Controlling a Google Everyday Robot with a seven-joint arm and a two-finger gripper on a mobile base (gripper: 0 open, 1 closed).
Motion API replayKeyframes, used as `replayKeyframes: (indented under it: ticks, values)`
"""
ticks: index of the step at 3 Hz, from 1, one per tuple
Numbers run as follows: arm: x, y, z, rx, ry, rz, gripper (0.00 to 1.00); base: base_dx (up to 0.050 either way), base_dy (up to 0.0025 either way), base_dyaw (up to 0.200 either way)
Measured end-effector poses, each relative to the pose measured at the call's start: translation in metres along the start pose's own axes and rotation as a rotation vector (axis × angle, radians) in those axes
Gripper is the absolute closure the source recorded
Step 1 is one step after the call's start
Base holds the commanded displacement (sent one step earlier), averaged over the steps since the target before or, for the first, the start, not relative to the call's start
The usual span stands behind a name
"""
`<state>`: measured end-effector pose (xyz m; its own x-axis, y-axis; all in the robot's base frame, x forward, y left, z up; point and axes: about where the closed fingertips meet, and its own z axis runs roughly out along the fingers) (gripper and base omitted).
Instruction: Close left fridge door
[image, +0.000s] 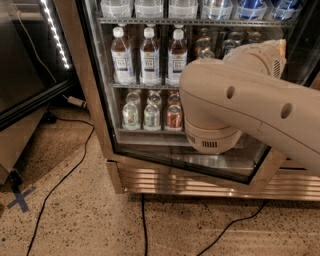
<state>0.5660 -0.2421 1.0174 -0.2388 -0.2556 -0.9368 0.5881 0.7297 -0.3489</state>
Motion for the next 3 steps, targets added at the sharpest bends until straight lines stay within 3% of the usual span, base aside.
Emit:
replayKeyframes:
  ticks: [3]
  values:
    - [-0.004, -0.003, 0.0046, 0.002, -0.013, 0.007, 1.0, 0.0, 0.0, 0.0]
